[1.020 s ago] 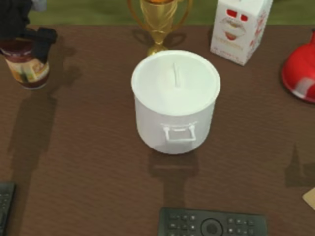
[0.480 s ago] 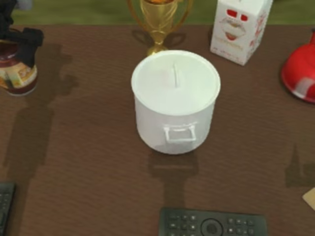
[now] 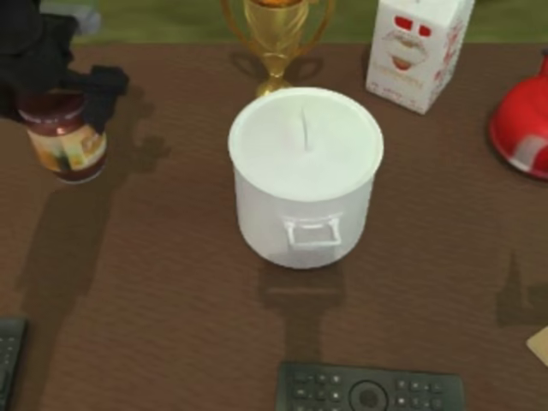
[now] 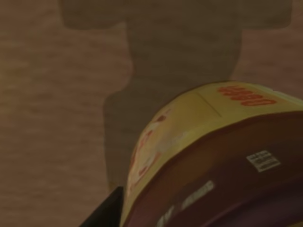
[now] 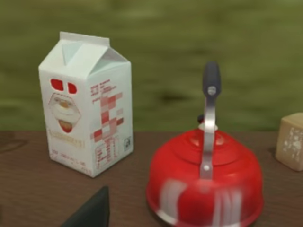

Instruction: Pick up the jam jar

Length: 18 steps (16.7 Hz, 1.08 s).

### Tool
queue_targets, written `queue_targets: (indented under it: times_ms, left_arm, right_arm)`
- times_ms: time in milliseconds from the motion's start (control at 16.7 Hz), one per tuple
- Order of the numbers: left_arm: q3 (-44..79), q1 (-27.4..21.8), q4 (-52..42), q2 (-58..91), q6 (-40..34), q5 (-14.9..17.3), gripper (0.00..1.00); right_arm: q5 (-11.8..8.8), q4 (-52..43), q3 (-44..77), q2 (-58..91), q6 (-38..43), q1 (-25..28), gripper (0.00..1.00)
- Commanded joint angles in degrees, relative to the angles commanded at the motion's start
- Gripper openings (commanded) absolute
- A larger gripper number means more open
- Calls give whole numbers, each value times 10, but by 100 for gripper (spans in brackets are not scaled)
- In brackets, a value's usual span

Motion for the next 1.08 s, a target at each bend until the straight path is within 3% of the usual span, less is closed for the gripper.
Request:
queue_targets:
  times_ms: [420, 780, 1080]
  left_arm:
    - [-105, -106, 76, -26, -192, -37, 0]
    - [-112, -110, 83, -25, -201, -39, 0]
    - [-155, -110, 162, 4, -198, -39, 0]
  right_arm:
    - [0, 0, 0, 0, 0, 0, 100]
    - [0, 0, 0, 0, 0, 0, 100]
    - [0, 0, 0, 0, 0, 0, 100]
